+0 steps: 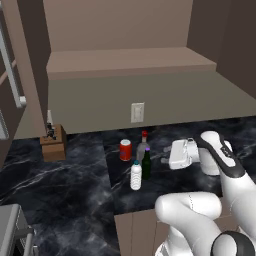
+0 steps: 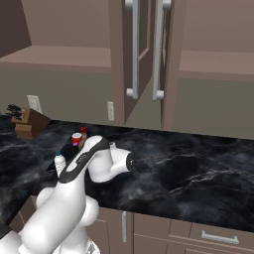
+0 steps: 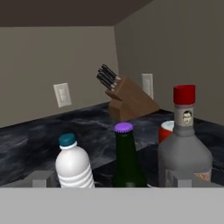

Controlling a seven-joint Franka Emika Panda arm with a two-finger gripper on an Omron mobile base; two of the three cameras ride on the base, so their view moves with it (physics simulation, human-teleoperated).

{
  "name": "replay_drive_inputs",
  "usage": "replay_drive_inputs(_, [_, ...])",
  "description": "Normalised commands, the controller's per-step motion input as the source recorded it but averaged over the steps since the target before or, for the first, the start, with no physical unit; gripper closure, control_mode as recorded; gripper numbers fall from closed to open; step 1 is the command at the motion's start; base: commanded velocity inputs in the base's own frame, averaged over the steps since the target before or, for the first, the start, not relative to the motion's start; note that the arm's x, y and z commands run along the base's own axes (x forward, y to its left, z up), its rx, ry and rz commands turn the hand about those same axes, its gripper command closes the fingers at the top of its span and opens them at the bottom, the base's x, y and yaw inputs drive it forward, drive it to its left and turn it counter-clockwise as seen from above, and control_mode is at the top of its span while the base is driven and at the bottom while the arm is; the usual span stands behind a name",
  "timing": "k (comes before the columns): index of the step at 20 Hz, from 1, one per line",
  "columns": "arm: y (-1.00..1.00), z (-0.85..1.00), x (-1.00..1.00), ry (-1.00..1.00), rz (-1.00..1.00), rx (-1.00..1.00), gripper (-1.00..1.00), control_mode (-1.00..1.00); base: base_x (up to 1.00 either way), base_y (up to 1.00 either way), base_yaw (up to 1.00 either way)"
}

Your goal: Sort all alcoholic drinks to one cabinet, and non-alcoholic drinks to the other.

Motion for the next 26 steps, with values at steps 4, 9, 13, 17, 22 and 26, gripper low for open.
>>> replay_drive_inputs(4, [0.12, -0.12, 0.0, 0.0, 0.0, 0.0, -1.0, -1.0, 0.0, 0.0, 0.0])
replay_drive_inputs(9, [0.14, -0.02, 0.05, 0.0, 0.0, 0.0, -1.0, -1.0, 0.0, 0.0, 0.0])
replay_drive_inputs(13, [0.16, -0.02, 0.08, 0.0, 0.0, 0.0, -1.0, -1.0, 0.0, 0.0, 0.0])
replay_drive_inputs(17, [0.15, -0.04, 0.08, 0.0, 0.0, 0.0, -1.0, -1.0, 0.0, 0.0, 0.0])
replay_drive_inputs(22, [0.09, -0.07, 0.08, 0.0, 0.0, 0.0, -1.0, -1.0, 0.0, 0.0, 0.0])
replay_drive_inputs(26, [0.0, -0.12, 0.1, 0.0, 0.0, 0.0, -1.0, -1.0, 0.0, 0.0, 0.0])
